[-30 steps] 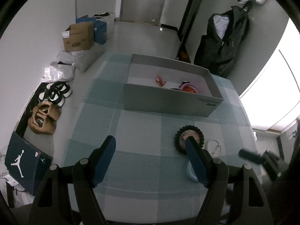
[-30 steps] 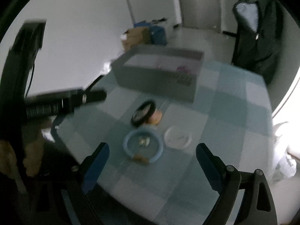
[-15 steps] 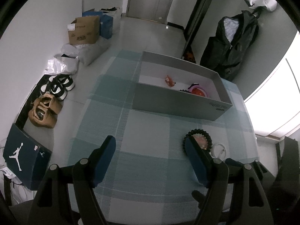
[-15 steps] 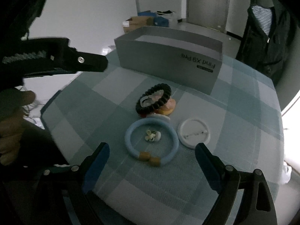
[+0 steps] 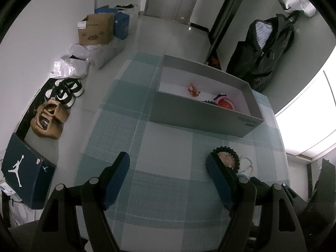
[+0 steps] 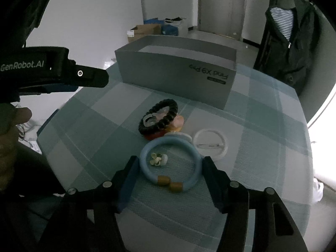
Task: Organize jewelry
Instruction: 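Grasp the blue bangle with the right tool while the left tool grasps the black beaded bracelet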
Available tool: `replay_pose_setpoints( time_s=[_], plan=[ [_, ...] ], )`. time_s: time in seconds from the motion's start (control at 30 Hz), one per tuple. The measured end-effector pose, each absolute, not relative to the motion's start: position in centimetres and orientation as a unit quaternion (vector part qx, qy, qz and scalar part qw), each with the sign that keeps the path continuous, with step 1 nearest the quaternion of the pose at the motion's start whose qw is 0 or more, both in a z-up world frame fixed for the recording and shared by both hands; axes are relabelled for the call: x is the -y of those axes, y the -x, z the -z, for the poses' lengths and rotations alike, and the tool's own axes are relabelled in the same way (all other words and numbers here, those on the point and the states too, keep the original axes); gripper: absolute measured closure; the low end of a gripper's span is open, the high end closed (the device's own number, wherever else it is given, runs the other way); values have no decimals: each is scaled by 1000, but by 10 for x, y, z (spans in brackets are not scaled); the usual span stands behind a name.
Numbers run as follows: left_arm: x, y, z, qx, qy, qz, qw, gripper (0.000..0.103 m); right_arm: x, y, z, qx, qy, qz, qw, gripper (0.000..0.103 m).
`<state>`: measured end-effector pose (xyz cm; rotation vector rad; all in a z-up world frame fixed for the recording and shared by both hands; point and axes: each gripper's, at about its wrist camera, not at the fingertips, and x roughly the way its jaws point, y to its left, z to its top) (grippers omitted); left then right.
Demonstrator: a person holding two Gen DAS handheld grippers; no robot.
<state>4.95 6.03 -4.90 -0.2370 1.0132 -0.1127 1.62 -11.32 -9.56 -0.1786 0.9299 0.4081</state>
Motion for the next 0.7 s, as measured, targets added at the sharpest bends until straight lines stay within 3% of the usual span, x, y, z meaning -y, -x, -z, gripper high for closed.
replay_pose_setpoints(
  time_s=[0.4,0.7],
  plan=[
    [-51,-57,53,-498,153,120,845,30,151,-13,54,-402,4,-221,888,43],
    [-13,-65,65,-520,113,160,832,30,193,-33,37,-383,-47,-192,902,43]
  ],
)
